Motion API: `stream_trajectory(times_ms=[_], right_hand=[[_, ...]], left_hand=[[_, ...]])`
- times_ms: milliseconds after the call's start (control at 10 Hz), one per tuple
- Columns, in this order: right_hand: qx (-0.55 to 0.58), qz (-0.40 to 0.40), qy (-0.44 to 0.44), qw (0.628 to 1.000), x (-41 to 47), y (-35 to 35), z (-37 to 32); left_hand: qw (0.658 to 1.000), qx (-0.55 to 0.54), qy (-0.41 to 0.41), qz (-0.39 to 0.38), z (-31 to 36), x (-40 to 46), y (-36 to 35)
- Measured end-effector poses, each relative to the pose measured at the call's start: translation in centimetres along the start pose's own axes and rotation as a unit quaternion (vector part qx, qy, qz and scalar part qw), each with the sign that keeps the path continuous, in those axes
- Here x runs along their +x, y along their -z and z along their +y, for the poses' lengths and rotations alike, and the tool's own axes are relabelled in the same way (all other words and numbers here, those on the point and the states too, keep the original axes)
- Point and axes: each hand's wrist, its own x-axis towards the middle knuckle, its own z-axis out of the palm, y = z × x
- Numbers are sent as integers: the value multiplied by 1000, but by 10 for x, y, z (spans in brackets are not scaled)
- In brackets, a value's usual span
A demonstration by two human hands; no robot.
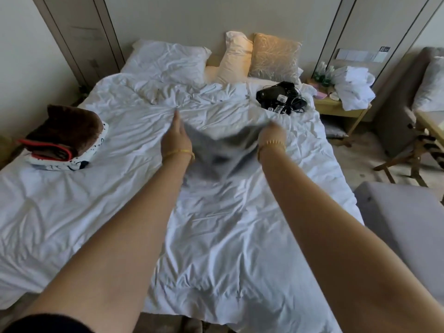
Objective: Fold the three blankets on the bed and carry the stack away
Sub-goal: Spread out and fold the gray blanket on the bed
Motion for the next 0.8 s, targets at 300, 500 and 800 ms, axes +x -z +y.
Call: stream_trajectory(times_ms=[300, 500, 800], right_hand=[[-690, -412, -292, 519, -87, 81, 154], [-672, -331, -193, 634, -92, 90, 201], [-500, -112, -154, 845, -64, 94, 225]], left_hand=[[883, 262, 167, -352, -165, -139, -28], [892, 245, 184, -333, -179, -162, -35], [906, 255, 194, -277, -184, -143, -52]])
